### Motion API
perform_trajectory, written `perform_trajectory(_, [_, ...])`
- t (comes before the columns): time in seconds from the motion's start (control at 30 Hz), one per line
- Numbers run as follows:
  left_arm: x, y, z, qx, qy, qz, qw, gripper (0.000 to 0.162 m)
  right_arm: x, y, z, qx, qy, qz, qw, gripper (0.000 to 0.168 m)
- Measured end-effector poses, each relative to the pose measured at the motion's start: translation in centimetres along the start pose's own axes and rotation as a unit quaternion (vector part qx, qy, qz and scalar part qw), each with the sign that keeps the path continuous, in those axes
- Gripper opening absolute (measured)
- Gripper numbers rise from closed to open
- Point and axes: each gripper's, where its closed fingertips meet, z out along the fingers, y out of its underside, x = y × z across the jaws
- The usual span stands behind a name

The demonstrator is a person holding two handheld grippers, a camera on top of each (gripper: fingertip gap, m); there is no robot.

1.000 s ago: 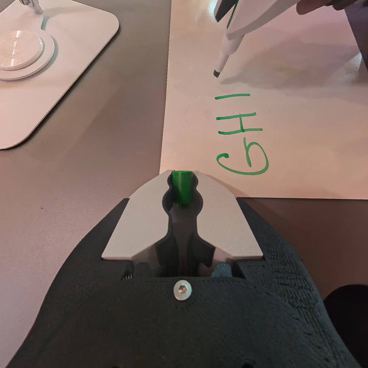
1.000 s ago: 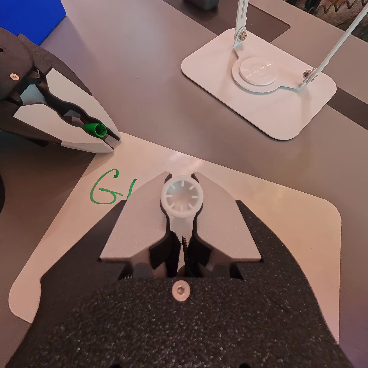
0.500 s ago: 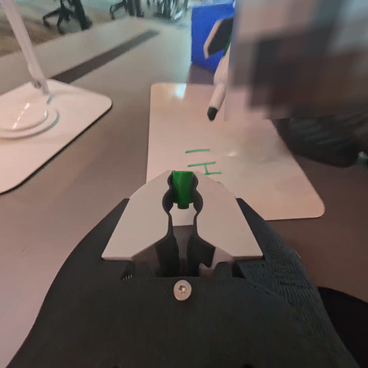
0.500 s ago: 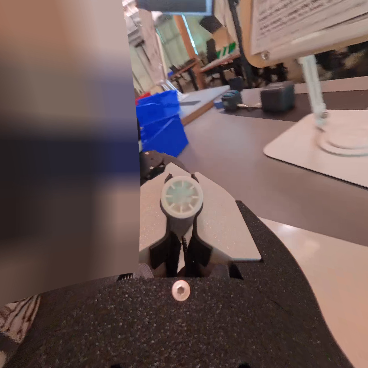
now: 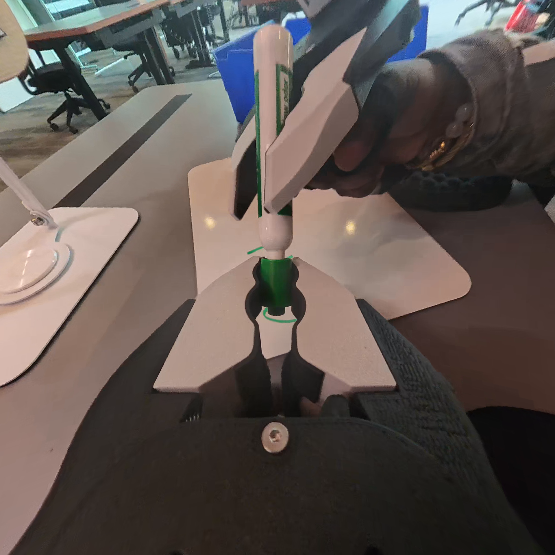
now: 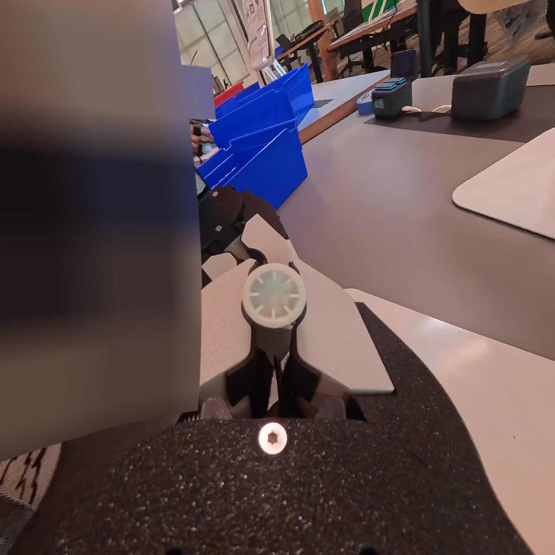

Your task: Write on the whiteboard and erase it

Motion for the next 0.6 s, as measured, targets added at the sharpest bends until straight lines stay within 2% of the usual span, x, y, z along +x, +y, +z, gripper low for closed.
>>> perform_trajectory(0.13, [-0.3, 0.1, -0.1, -0.003, -0.008, 0.001, 1.000, 0.014, 0.0, 0.1, 0.2, 0.012, 0.016, -0.016, 1.000, 0.020])
perform_trajectory(0.23, [-0.4, 1.2, 0.3, -0.045, -0.021, 0.008, 0.999, 0.013, 0.2, 0.8, 0.6, -0.006, 0.043, -0.045, 0.998, 0.020])
perform_trajectory(0.33, [-0.5, 1.3, 0.2, -0.052, -0.027, 0.008, 0.998, 0.012, 0.2, 0.9, 0.8, -0.011, 0.049, -0.058, 0.997, 0.020])
perform_trajectory(0.47, [-0.1, 2.1, 0.6, -0.094, -0.032, 0.047, 0.994, 0.012, 0.2, 2.1, 1.5, -0.051, 0.049, -0.069, 0.995, 0.019])
perform_trajectory(0.6, [-0.4, 2.3, 0.5, -0.095, -0.038, 0.026, 0.994, 0.012, 0.3, 2.1, 1.9, -0.054, 0.070, -0.093, 0.992, 0.019])
